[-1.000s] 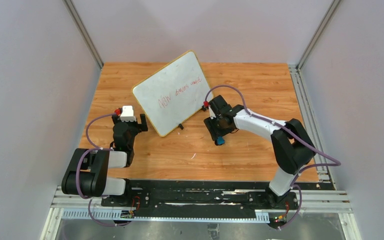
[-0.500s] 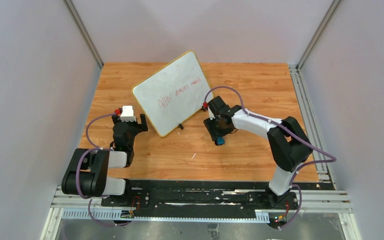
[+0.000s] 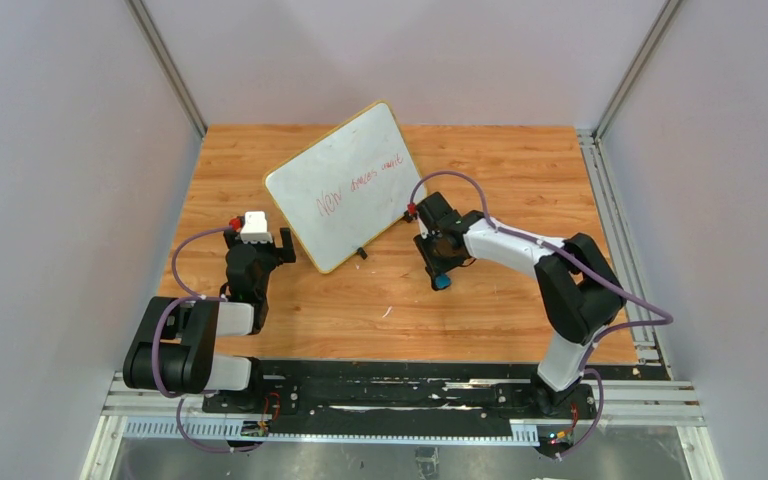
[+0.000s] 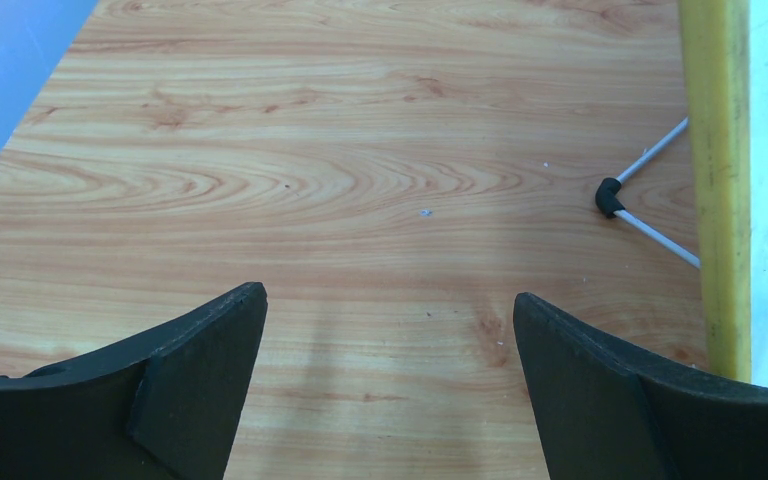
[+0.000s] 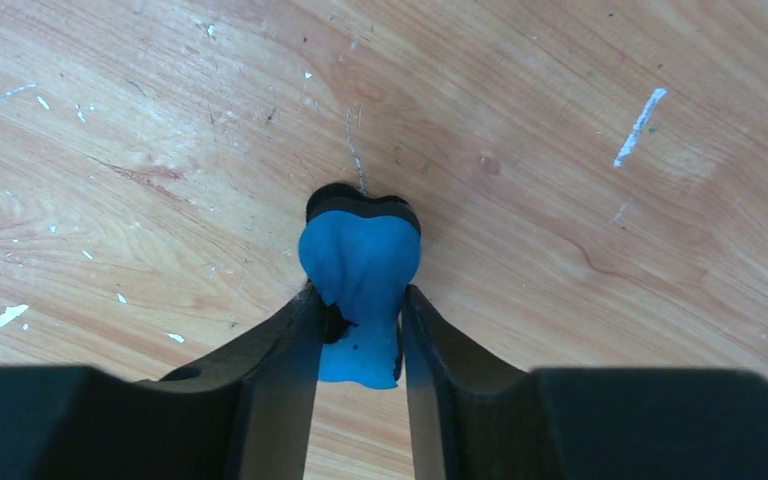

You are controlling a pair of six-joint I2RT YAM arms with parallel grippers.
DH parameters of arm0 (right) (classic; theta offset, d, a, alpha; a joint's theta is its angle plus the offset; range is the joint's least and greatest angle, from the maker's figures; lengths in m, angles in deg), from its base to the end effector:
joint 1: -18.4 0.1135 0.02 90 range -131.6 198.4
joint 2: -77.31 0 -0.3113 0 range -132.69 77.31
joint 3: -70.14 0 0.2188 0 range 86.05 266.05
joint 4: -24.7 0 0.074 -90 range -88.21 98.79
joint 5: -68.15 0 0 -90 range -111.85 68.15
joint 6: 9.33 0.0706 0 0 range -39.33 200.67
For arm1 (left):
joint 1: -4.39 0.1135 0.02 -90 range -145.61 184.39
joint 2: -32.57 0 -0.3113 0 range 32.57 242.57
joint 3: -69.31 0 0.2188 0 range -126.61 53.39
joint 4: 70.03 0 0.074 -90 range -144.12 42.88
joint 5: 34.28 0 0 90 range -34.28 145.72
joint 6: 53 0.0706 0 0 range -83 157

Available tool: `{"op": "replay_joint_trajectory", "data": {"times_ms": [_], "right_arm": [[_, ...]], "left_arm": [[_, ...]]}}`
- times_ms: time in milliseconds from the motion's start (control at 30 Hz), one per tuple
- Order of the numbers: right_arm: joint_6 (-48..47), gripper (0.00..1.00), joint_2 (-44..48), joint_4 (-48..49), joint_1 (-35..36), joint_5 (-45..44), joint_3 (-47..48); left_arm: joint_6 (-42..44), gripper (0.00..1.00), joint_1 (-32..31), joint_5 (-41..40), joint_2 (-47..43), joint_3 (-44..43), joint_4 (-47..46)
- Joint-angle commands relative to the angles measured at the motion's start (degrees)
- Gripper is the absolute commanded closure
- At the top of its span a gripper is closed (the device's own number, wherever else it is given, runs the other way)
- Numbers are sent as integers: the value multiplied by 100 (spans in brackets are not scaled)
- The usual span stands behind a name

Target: Erase the whiteboard

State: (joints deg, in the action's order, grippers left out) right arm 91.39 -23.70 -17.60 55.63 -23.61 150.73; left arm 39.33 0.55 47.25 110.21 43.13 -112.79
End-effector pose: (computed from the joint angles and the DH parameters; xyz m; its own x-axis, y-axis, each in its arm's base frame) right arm 0.2806 0.2105 0.2142 -0.8057 -0.3787 -0.4554 -0.4515 0.8903 0.0584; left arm 0.2320 -0.0052 0.2247 -0.1540 0.0506 -0.9868 -0.0728 0.9954 0.0624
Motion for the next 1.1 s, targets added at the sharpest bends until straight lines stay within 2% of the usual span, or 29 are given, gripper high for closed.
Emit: {"op": "replay_joint_trajectory", "data": {"times_ms": [0, 267, 733, 900, 1067], "right_arm": [[88, 69, 333, -56, 42, -227, -76], [148, 78, 442, -103, 32, -220, -158], [133, 78, 699, -115, -21, -228, -191], [141, 78, 762, -117, -48, -228, -214], [123, 78, 794, -113, -51, -196, -181]], "left_arm": [[-7, 2, 4, -50, 21, -81, -223], [4, 2, -1, -49, 22, -81, -228], [-136, 2, 6, -444, -252, 81, -314], [-146, 2, 6, -523, -615, -45, 244], [90, 2, 6, -794, -1107, -410, 1538]]}}
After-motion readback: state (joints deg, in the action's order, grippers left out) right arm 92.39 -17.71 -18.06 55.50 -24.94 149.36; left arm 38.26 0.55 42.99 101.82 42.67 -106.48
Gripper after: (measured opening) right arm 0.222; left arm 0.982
